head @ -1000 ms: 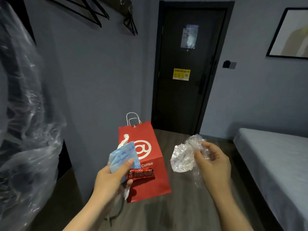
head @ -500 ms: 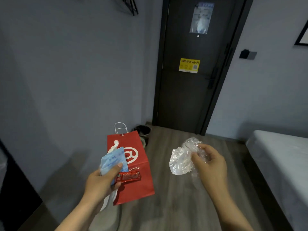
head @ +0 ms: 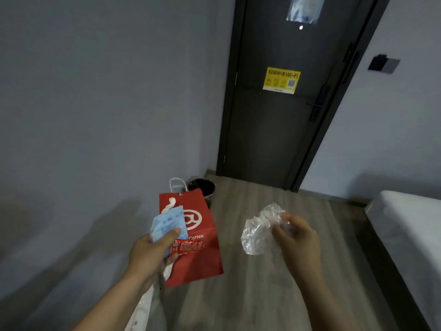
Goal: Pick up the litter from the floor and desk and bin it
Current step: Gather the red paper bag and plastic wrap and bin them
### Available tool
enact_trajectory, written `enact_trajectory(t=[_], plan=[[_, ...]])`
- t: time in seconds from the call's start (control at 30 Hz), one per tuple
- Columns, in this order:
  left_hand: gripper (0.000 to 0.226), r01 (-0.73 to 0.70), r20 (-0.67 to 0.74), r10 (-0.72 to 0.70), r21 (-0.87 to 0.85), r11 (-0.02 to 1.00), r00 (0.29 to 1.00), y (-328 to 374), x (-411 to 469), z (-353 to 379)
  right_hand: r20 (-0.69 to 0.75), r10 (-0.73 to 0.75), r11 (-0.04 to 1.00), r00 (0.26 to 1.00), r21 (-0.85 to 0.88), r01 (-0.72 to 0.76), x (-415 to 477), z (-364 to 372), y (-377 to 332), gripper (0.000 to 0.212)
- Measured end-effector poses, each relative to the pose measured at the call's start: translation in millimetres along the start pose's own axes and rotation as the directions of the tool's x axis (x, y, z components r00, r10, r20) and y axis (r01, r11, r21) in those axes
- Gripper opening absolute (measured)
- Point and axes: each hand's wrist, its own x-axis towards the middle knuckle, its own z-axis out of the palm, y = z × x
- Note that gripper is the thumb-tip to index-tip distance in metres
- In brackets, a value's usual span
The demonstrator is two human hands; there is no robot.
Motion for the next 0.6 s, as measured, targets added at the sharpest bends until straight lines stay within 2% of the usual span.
enact_trajectory(t=[0.13, 0.4, 0.6], plan=[[0.017, -0.008, -0.061, 0.008, 0.004, 1.0, 0.998, 12, 63, 37, 0.051, -0.004, 1.0, 0.999, -0.008, 0.004, 76, 24, 14, 0.022], [0.026, 0.035, -0.139, -0.024, 0.081, 0.996, 0.99, 25, 187, 114, 0.13, 0.013, 1.0, 0.991, -0.025, -0.01, 243, 63, 44, 0.025], [0.033, 0.103, -0.23, -0.074, 0.12, 0.987, 0.97, 25, 260, 136, 0.206, 0.052, 0.997, 0.977, -0.069, -0.039, 329, 107, 60, 0.025]])
